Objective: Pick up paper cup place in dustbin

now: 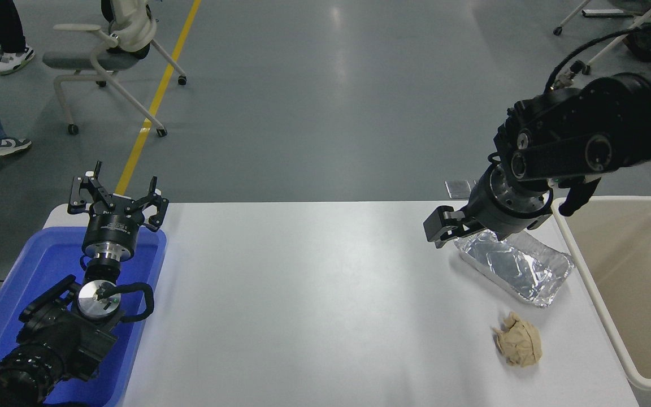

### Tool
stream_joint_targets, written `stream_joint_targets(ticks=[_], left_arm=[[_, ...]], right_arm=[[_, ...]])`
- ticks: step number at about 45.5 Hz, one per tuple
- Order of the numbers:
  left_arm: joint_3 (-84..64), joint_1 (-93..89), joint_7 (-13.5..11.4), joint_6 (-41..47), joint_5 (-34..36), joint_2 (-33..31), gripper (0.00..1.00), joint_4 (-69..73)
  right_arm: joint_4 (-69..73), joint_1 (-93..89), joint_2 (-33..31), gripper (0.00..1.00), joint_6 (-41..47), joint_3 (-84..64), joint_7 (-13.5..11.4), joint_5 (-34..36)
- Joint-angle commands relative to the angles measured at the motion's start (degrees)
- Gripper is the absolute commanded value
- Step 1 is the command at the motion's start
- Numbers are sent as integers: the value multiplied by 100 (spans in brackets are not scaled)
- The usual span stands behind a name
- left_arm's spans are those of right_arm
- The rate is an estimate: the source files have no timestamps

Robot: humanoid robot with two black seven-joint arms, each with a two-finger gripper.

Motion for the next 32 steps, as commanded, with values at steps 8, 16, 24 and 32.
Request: stream_joint_targets(ticks=[8,16,24,32], left_arm=[[0,-3,-1,0,0,-5,99,7],[0,5,-1,0,0,-5,99,7],[0,5,-1,0,0,-5,99,-2],[0,-3,-1,0,0,4,99,-2]], right_arm=[[490,724,-131,100,993,-134,32,33],[481,812,-87,100,1142,-2,49,51],[481,874,142,100,1301,104,58,121],[455,874,405,100,1336,253,67,209]])
